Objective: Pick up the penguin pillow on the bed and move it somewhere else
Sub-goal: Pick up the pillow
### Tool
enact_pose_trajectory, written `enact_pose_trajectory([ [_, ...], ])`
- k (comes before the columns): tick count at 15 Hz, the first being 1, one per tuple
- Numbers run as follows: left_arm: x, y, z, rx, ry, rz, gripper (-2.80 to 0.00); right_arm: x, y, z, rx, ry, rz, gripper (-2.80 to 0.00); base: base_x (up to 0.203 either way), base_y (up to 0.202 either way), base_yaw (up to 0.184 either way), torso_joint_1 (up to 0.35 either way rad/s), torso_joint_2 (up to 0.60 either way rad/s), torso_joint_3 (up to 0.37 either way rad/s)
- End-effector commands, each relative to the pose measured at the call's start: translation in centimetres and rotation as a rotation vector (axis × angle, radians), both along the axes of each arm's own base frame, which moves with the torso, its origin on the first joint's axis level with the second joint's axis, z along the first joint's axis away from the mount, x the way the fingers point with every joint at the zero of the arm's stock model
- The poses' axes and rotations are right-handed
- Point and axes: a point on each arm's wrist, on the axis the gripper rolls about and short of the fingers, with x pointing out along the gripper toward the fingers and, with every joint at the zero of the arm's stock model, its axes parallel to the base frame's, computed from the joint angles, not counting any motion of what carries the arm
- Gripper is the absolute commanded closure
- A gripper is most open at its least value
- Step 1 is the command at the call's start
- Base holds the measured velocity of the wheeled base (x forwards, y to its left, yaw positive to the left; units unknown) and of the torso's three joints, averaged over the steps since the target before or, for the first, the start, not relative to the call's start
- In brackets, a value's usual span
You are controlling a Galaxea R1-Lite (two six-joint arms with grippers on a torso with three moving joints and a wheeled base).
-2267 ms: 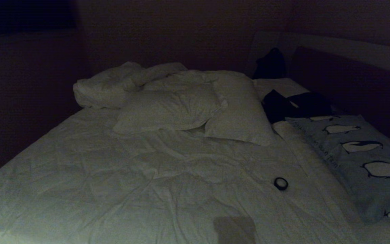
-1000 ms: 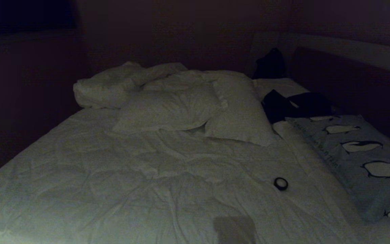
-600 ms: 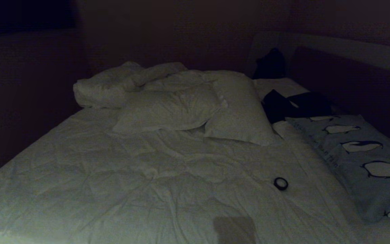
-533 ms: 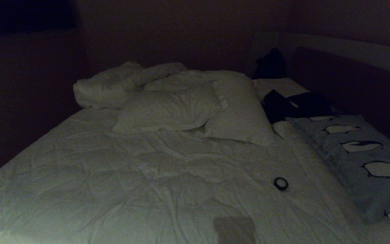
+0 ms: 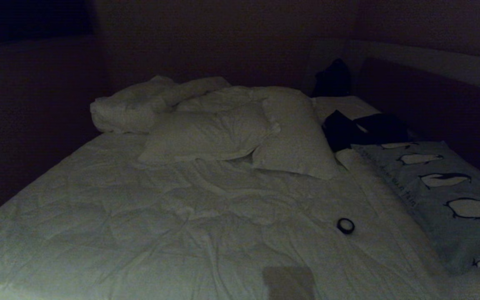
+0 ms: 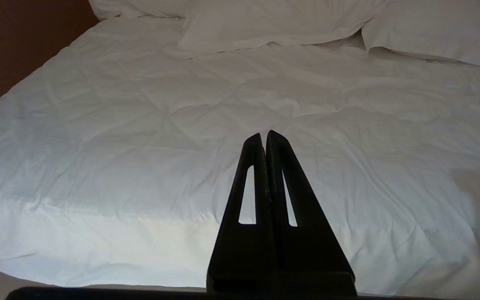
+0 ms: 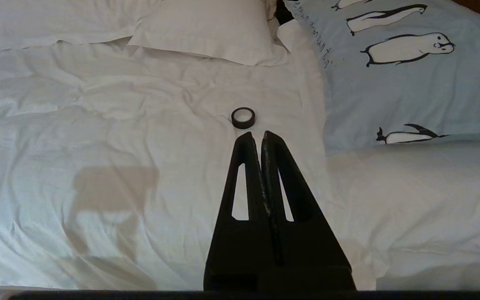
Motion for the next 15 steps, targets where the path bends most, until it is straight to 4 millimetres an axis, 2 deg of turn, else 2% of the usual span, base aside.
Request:
enact_pose_trajectory([
  [1,0.01,0.0,-0.04,-0.001,0.001,0.001,0.0,0.0,0.0,0.02,0.0,-0.001,0.001,0.0,0.0,0.0,0.0,0.0,0.0,0.0],
  [15,0.01,0.0,-0.04,0.0,0.001,0.001,0.0,0.01,0.0,0.02,0.002,-0.004,0.001,0.0,0.0,0.0,0.0,0.0,0.0,0.0],
])
